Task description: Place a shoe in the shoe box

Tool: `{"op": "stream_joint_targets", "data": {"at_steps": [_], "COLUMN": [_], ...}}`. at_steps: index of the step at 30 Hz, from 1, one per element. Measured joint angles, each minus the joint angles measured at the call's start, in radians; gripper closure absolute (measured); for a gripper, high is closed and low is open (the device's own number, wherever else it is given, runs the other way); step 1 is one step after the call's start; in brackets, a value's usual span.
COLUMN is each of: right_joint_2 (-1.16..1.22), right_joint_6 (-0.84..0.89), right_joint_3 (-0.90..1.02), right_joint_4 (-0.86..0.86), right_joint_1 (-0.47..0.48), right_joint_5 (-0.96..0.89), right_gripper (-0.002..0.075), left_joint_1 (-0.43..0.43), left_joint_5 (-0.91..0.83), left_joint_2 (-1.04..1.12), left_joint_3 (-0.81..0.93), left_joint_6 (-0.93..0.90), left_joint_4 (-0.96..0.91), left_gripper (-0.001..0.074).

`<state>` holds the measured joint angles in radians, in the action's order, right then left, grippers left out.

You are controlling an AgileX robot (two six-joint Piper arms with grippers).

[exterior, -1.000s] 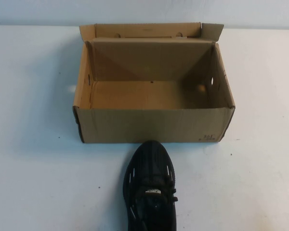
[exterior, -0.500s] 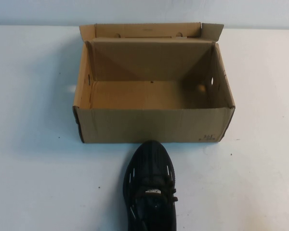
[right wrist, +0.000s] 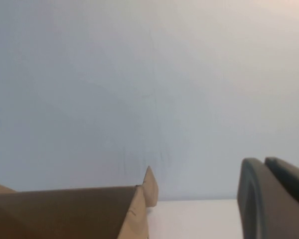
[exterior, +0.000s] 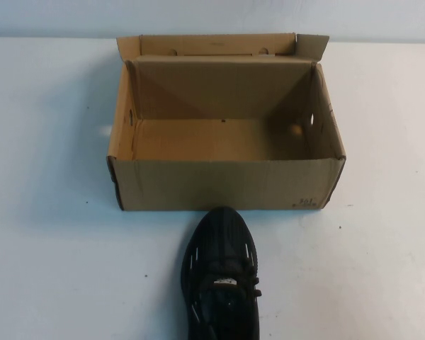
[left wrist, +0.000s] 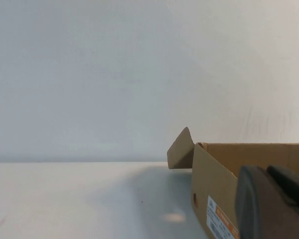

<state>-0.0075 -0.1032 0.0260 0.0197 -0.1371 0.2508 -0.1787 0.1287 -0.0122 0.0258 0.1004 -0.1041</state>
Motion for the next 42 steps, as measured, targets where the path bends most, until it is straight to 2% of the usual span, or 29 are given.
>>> {"op": "stream_joint_targets", "data": {"at_steps": [5, 9, 13, 16, 21, 28, 32, 36, 42], "right_joint_2": [0.0, 0.0, 0.0, -0.005, -0.007, 0.03, 0.126, 0.22, 0.301], "right_joint_6": [0.0, 0.0, -0.004, -0.058, -0.091, -0.047, 0.054, 0.119, 0.167], "right_joint_3": [0.0, 0.0, 0.0, -0.022, -0.197, -0.509, -0.656, -0.719, -0.721], "right_joint_4": [0.0, 0.0, 0.045, 0.15, 0.269, 0.267, 0.263, 0.261, 0.206], "right_joint_1": [0.0, 0.0, 0.0, 0.0, 0.0, 0.0, 0.0, 0.0, 0.0], "right_joint_5": [0.03, 0.157, 0.395, 0.471, 0.362, -0.001, -0.219, -0.403, -0.533], "right_gripper": [0.0742, 0.0742, 0.0742, 0.0742, 0.0742, 0.0742, 0.0742, 0.0742, 0.0742], "left_joint_1": [0.0, 0.0, 0.0, 0.0, 0.0, 0.0, 0.0, 0.0, 0.0], "left_joint_5": [0.077, 0.288, 0.547, 0.622, 0.538, 0.4, 0.203, -0.006, -0.258], "left_joint_2": [0.0, 0.0, 0.0, -0.002, -0.002, 0.038, 0.116, 0.199, 0.253], "left_joint_3": [0.0, 0.0, 0.0, -0.007, -0.12, -0.366, -0.509, -0.589, -0.596], "left_joint_6": [0.016, 0.108, 0.169, 0.182, 0.185, 0.282, 0.367, 0.397, 0.352], "left_joint_4": [0.0, 0.0, 0.0, 0.0, 0.0, -0.01, -0.073, -0.128, -0.211], "left_gripper": [0.0736, 0.0736, 0.0736, 0.0736, 0.0736, 0.0736, 0.0736, 0.0736, 0.0736]}}
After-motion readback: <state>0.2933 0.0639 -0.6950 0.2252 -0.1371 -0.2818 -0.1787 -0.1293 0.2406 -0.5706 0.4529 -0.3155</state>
